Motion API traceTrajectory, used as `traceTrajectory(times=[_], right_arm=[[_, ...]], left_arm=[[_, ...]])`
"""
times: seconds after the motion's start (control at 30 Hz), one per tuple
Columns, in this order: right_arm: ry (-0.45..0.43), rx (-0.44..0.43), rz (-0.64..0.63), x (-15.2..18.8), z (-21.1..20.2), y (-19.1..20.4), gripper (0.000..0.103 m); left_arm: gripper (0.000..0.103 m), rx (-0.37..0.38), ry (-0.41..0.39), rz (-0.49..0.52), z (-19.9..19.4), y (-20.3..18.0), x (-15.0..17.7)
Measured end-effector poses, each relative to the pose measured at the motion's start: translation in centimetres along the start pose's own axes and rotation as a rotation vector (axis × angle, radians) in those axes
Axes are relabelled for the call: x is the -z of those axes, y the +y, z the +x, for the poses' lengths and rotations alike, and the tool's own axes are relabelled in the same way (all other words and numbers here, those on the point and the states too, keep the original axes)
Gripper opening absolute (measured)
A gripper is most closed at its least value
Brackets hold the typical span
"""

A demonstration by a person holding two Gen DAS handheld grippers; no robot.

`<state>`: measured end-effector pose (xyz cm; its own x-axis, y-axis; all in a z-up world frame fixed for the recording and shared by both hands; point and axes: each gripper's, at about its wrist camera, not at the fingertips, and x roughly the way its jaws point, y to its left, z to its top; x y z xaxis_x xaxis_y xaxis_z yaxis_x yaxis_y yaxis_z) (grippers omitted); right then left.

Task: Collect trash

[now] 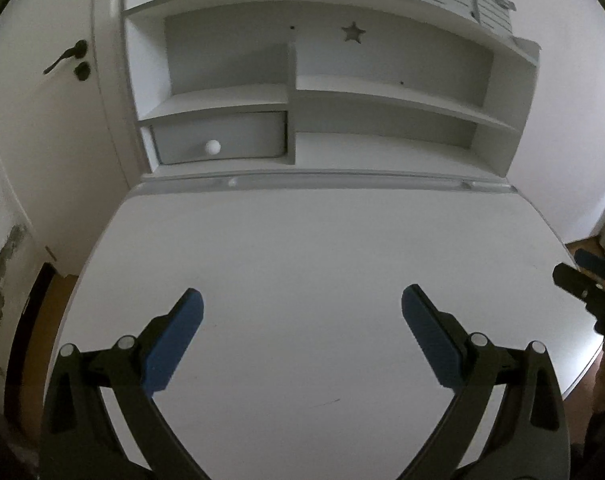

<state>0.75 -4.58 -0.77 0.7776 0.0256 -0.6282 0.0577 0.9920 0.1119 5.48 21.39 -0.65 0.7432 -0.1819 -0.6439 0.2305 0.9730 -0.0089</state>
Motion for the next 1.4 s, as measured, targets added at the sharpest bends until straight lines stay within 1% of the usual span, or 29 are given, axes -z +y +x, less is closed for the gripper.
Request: traceTrajectory(times=[0.1, 0.2, 0.4, 0.53, 0.9, 1.4], right_arm=[[-0.008, 0.006, 0.001, 0.0, 0.1, 0.1, 0.091], [-0.010, 0.019, 0.002, 0.4, 0.1, 0.2, 0.091], [-0.013, 0.019, -0.032, 0.7, -0.3, 1.2, 0.091], [-0.031, 0.030, -0.052, 0.8, -1.0, 1.5, 0.091], [-0.046, 0.030, -0.036, 0.8, -2.0, 0.9, 0.091], [-0.048, 0.035, -0.033, 0.7, -2.1, 0.9, 0.091]], left_arm=[[0.096, 0.001, -0.008, 0.018, -0.1, 0.1, 0.2], [0.096, 0.003, -0.010, 0.012, 0.0, 0.1, 0.5], [0.096, 0.011, -0.016, 0.024, -0.1, -0.1, 0.6], [0.096, 0.025, -0.020, 0.025, -0.3, -0.4, 0.5], [0.096, 0.034, -0.020, 0.046, -0.4, -1.6, 0.8], [0.096, 0.032, -0.012, 0.057, -0.3, -1.9, 0.9]])
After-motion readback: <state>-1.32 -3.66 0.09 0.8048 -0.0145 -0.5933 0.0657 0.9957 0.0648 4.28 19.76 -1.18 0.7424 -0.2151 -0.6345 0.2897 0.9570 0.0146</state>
